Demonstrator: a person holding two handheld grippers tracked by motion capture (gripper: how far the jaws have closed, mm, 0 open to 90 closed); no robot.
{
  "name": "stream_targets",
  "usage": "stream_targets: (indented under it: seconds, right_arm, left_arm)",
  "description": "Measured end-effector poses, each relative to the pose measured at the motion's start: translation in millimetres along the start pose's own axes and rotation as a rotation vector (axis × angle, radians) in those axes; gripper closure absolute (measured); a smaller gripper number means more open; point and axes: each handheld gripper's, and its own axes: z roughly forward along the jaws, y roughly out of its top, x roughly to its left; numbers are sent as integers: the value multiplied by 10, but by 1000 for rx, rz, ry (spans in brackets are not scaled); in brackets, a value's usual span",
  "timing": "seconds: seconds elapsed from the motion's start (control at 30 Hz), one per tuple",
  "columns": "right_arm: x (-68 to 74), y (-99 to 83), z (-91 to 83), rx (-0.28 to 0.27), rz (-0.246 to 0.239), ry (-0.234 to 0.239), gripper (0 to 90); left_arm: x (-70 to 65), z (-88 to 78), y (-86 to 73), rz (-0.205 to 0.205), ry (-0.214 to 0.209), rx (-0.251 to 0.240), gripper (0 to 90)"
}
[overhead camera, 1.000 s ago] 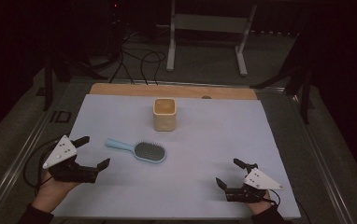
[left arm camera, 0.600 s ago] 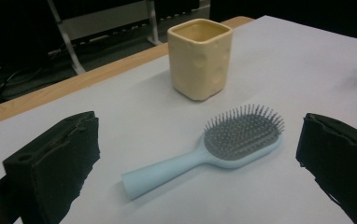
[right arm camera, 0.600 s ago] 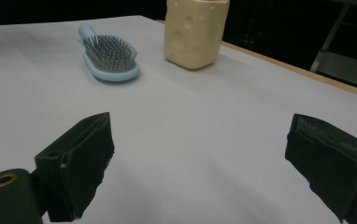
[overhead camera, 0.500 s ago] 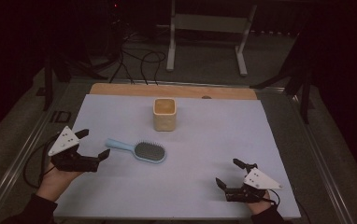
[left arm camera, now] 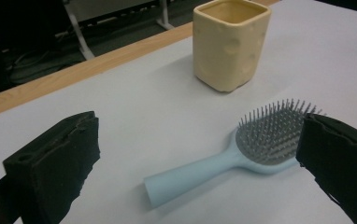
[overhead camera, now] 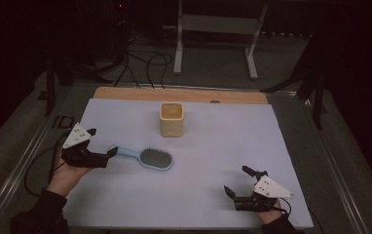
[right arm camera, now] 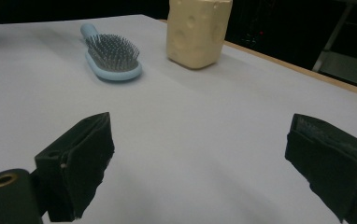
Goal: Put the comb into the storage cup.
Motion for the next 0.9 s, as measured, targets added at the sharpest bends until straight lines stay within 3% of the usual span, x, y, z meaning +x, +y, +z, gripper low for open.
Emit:
stream_targets:
  seconds: [0.5, 0.73, 0.9]
  right_arm:
    - [-3, -3, -3, -1, 8, 6, 75]
    - [2, -2, 6, -3, 6, 8, 75]
    - [2, -1, 8, -4, 6, 10, 75]
  left_arm:
    - [48, 309, -34, 21, 27, 63, 17]
    - [117, 374, -68, 12, 30, 64, 144]
    - [145, 444, -99, 16, 43, 94, 260]
